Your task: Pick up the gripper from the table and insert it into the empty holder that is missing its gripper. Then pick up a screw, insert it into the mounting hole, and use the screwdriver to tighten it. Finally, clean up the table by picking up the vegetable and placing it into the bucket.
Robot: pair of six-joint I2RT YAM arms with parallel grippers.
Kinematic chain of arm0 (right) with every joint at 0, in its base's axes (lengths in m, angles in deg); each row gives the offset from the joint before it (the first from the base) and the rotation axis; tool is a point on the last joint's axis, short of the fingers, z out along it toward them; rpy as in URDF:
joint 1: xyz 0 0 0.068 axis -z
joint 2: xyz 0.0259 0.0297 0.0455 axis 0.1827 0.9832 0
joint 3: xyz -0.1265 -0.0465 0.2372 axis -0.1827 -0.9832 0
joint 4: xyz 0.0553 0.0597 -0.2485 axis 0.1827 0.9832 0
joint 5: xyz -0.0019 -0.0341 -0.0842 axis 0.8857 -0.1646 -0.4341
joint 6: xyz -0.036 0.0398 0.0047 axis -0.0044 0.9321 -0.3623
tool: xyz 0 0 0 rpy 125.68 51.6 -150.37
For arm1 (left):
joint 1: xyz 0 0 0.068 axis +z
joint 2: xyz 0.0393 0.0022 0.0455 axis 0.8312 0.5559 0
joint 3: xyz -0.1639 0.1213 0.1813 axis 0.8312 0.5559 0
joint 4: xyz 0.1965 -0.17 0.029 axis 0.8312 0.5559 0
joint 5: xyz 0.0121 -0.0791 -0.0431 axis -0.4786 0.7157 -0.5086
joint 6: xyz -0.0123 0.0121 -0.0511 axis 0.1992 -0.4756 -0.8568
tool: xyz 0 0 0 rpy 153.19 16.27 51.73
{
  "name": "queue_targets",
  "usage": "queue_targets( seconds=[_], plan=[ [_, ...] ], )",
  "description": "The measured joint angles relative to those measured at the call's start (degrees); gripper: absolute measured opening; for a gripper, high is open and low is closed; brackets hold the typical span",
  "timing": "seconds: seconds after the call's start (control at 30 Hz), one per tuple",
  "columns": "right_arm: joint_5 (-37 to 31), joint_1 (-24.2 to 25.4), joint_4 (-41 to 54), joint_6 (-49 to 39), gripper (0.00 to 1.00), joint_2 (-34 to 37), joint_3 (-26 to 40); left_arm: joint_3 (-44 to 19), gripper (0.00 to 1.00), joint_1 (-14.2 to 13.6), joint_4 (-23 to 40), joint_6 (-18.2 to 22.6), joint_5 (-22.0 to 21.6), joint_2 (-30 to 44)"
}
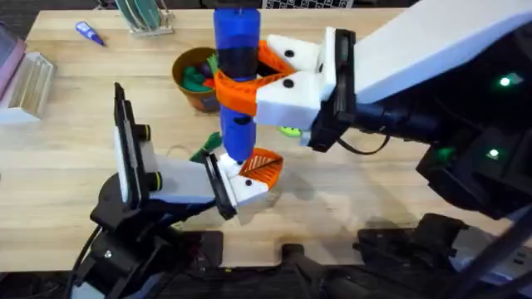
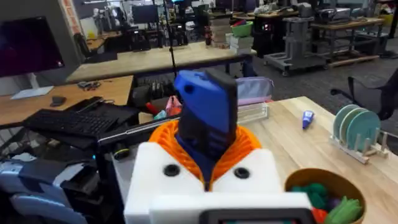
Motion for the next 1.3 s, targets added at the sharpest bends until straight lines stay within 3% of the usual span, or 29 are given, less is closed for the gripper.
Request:
queue_targets(
  seconds=[0.27,0.43,0.73,0.87,1.03,1.3],
  plan=[
    [0.0,0.0,-0.5,0.0,0.022,0.0,0.0,0.0,0.006,0.0,0.0,0.0,0.0,0.0],
    [0.0,0.5,-10.0,0.8,0.022,-0.7,-0.3,0.0,0.006,0.0,0.0,0.1,0.0,0.0],
    [-0.2,7.9,-6.9,-2.0,0.022,-3.1,-0.3,0.0,0.006,0.0,0.0,0.2,0.0,0.0],
    [-4.1,13.1,0.3,-11.0,0.022,-1.7,-0.3,0.0,0.006,0.0,0.0,0.2,0.0,0.0],
    [-16.1,20.5,9.9,-29.6,0.022,3.5,-0.3,0.0,0.006,0.0,0.0,0.2,0.0,0.0],
    [-34.8,27.7,11.9,-58.6,0.022,17.8,-0.3,0.0,0.006,0.0,0.0,0.2,0.0,0.0]
  ],
)
